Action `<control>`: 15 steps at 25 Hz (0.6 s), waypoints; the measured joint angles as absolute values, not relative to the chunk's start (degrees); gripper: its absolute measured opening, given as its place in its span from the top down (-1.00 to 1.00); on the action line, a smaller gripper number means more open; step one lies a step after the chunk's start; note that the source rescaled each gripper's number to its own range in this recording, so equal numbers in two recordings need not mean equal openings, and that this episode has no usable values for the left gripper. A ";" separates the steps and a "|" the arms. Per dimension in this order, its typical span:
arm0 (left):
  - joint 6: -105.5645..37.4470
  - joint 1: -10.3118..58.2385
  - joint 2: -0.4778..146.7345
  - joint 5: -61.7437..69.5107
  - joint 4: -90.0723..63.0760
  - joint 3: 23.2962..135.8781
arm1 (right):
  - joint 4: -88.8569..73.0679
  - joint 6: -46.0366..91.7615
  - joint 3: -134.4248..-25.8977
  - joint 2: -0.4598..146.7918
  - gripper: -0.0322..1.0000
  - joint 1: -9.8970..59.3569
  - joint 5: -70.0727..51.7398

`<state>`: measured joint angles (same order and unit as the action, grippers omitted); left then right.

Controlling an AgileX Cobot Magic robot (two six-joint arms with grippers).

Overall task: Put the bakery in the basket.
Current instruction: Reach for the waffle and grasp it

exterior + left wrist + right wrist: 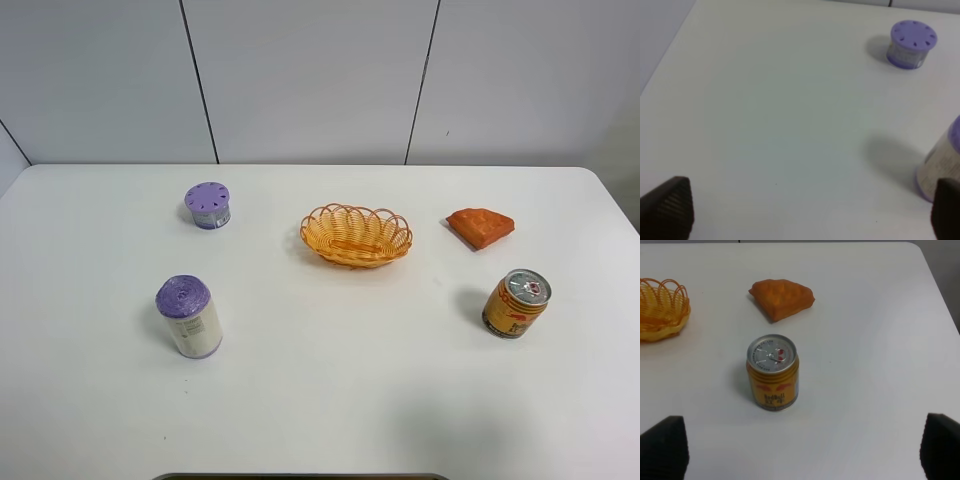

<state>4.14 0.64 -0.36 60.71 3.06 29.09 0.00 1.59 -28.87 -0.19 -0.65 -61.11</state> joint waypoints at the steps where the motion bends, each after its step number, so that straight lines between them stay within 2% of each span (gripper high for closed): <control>1: 4.14 0.64 -0.36 60.71 3.06 29.09 | 0.31 1.59 -28.87 -0.19 -0.70 -0.65 -61.12; 8: 4.14 0.64 -0.36 60.71 3.06 29.09 | 1.26 1.59 -33.61 0.92 -0.70 -0.65 -61.11; 15: 4.14 0.64 -0.36 60.71 3.06 29.09 | 3.49 2.13 -40.10 14.40 -0.70 -0.65 -60.37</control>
